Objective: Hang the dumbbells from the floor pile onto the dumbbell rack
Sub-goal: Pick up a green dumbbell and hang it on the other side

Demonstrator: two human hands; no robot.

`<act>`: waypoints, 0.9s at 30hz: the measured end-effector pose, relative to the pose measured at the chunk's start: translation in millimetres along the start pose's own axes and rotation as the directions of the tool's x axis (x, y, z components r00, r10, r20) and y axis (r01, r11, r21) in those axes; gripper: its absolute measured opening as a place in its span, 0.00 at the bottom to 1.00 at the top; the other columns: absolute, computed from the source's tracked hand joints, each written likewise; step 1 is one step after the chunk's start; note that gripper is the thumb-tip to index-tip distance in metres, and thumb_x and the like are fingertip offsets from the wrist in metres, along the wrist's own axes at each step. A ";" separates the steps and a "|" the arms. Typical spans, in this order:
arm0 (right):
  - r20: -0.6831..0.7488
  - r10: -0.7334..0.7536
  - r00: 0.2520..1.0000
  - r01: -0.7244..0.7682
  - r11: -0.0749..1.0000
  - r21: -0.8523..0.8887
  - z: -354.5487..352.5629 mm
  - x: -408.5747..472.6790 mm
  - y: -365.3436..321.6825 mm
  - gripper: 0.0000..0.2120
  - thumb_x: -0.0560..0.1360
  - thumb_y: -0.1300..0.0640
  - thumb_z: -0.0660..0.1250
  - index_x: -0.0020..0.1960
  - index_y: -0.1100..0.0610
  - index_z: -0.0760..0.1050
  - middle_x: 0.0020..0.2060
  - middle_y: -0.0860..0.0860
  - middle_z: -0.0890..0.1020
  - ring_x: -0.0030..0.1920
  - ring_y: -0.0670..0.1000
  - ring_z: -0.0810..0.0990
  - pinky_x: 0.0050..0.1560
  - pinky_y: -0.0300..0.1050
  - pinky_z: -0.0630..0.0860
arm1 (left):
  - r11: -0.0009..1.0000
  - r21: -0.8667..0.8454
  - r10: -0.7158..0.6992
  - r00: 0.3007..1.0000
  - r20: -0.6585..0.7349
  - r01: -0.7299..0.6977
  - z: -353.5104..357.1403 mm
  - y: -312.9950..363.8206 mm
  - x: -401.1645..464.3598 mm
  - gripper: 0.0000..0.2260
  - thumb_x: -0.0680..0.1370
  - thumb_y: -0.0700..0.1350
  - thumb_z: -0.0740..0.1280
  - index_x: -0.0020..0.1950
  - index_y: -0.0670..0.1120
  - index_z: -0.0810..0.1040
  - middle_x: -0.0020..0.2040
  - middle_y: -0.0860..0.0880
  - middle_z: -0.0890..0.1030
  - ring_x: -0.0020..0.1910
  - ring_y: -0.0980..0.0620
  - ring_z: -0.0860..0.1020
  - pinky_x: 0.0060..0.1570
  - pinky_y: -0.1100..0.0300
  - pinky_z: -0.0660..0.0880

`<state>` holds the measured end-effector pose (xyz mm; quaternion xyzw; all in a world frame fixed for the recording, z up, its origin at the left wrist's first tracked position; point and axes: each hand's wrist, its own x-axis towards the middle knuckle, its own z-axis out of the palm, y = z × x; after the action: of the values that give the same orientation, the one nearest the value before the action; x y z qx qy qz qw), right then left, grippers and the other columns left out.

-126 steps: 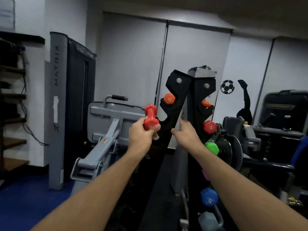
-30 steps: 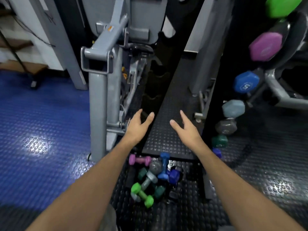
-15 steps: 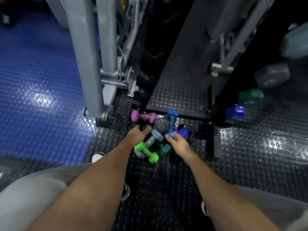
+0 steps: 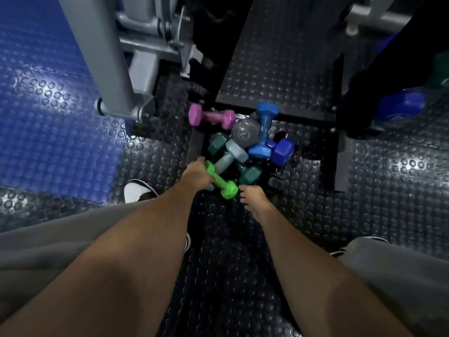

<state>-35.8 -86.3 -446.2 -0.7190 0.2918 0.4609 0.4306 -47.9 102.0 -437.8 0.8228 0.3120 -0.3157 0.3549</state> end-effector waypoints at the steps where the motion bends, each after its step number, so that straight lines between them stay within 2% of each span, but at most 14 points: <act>1: 0.018 0.031 0.999 -0.032 0.999 0.025 5.6 4.9 2.7 0.16 0.83 0.55 0.61 0.65 0.64 0.76 0.41 0.52 0.74 0.45 0.54 0.75 0.49 0.48 0.75 | 1.000 0.013 0.002 1.000 -0.005 -0.002 4.5 -1.9 2.8 0.40 0.74 0.43 0.76 0.81 0.45 0.60 0.72 0.38 0.74 0.69 0.39 0.74 0.67 0.51 0.72; 3: 0.045 0.075 0.996 -0.080 0.989 0.121 17.4 14.3 5.9 0.19 0.83 0.53 0.62 0.70 0.62 0.73 0.54 0.55 0.77 0.59 0.57 0.77 0.66 0.56 0.73 | 0.999 0.034 0.009 0.999 -0.033 -0.008 11.0 -2.7 7.0 0.39 0.73 0.41 0.77 0.81 0.46 0.62 0.70 0.38 0.74 0.68 0.39 0.75 0.66 0.50 0.73; 5: 0.097 0.096 0.991 -0.116 0.968 0.224 26.3 22.0 6.4 0.20 0.82 0.54 0.63 0.72 0.60 0.71 0.63 0.57 0.77 0.65 0.59 0.75 0.69 0.57 0.70 | 0.999 0.044 0.012 0.997 -0.076 -0.009 13.7 -2.6 10.4 0.37 0.73 0.41 0.77 0.79 0.46 0.65 0.68 0.38 0.75 0.66 0.38 0.76 0.65 0.49 0.74; 6: 0.119 0.094 0.988 -0.125 0.950 0.287 28.6 25.1 6.2 0.19 0.82 0.55 0.63 0.71 0.60 0.72 0.63 0.58 0.78 0.64 0.59 0.77 0.69 0.56 0.69 | 0.999 0.043 0.014 0.996 -0.085 -0.010 13.6 -2.4 11.6 0.35 0.73 0.42 0.77 0.77 0.45 0.67 0.67 0.38 0.76 0.65 0.38 0.77 0.64 0.50 0.74; 9: 0.128 0.076 0.989 -0.119 0.918 0.377 26.6 25.4 3.4 0.17 0.80 0.59 0.62 0.68 0.62 0.75 0.51 0.56 0.82 0.51 0.56 0.80 0.71 0.57 0.68 | 1.000 0.012 -0.014 0.998 -0.061 0.014 7.5 -0.5 10.8 0.34 0.71 0.43 0.79 0.74 0.44 0.69 0.67 0.38 0.76 0.63 0.39 0.78 0.64 0.49 0.76; 12: 0.075 0.025 0.997 -0.053 0.918 0.392 15.2 19.3 0.6 0.18 0.80 0.61 0.64 0.69 0.63 0.73 0.60 0.59 0.81 0.59 0.58 0.80 0.71 0.57 0.70 | 0.998 -0.056 -0.009 0.999 -0.052 0.007 -4.5 4.7 4.9 0.34 0.71 0.42 0.80 0.74 0.45 0.69 0.67 0.41 0.77 0.63 0.42 0.78 0.64 0.50 0.76; 15: -0.004 -0.050 0.999 0.048 0.916 0.399 3.0 2.0 -10.5 0.14 0.80 0.62 0.66 0.65 0.59 0.74 0.63 0.57 0.80 0.64 0.57 0.78 0.71 0.58 0.70 | 0.989 -0.142 0.043 0.998 -0.041 -0.048 -26.2 14.2 -7.5 0.35 0.71 0.42 0.80 0.74 0.45 0.69 0.66 0.44 0.76 0.59 0.48 0.75 0.57 0.56 0.73; 17: -0.044 -0.114 0.992 0.122 0.898 0.423 -6.0 -15.7 -23.1 0.13 0.79 0.61 0.68 0.62 0.56 0.75 0.61 0.56 0.81 0.62 0.55 0.78 0.65 0.55 0.72 | 0.972 -0.214 0.093 0.994 -0.049 -0.101 -46.8 26.5 -22.7 0.34 0.70 0.42 0.81 0.73 0.44 0.70 0.64 0.45 0.76 0.57 0.50 0.75 0.54 0.57 0.72; 19: -0.089 -0.167 0.982 0.189 0.871 0.454 -13.3 -31.7 -36.3 0.11 0.77 0.62 0.69 0.57 0.53 0.76 0.58 0.55 0.82 0.56 0.54 0.80 0.52 0.51 0.71 | 0.948 -0.287 0.128 0.990 -0.061 -0.140 -66.3 40.6 -38.2 0.33 0.67 0.43 0.83 0.68 0.45 0.73 0.61 0.45 0.79 0.54 0.48 0.79 0.52 0.53 0.78; 21: -0.107 -0.239 0.965 0.260 0.822 0.507 -22.7 -58.1 -57.9 0.10 0.77 0.64 0.70 0.52 0.51 0.75 0.54 0.55 0.83 0.48 0.54 0.81 0.48 0.50 0.71 | 0.918 -0.347 0.181 0.982 -0.058 -0.190 -91.3 61.0 -61.1 0.30 0.65 0.43 0.84 0.62 0.45 0.74 0.56 0.44 0.81 0.49 0.48 0.82 0.47 0.50 0.83; 24: -0.165 -0.337 0.927 0.371 0.754 0.542 -41.1 -98.3 -94.9 0.11 0.78 0.68 0.69 0.51 0.53 0.74 0.50 0.55 0.83 0.44 0.53 0.82 0.44 0.48 0.77 | 0.885 -0.358 0.300 0.952 -0.055 -0.299 -126.3 95.2 -100.7 0.26 0.68 0.44 0.83 0.59 0.46 0.72 0.52 0.44 0.80 0.42 0.52 0.80 0.35 0.60 0.81; 27: -0.217 -0.467 0.857 0.508 0.698 0.504 -66.6 -145.1 -135.0 0.10 0.78 0.68 0.70 0.49 0.53 0.76 0.48 0.58 0.83 0.39 0.52 0.80 0.32 0.42 0.78 | 0.830 -0.402 0.375 0.921 -0.110 -0.386 -158.7 127.6 -139.2 0.26 0.67 0.46 0.83 0.58 0.44 0.74 0.48 0.44 0.81 0.39 0.50 0.80 0.34 0.55 0.79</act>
<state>43.1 -80.2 -252.7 -0.6336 0.2246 0.2016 0.7123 9.2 115.1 -198.2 0.7777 0.2068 -0.1539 0.5733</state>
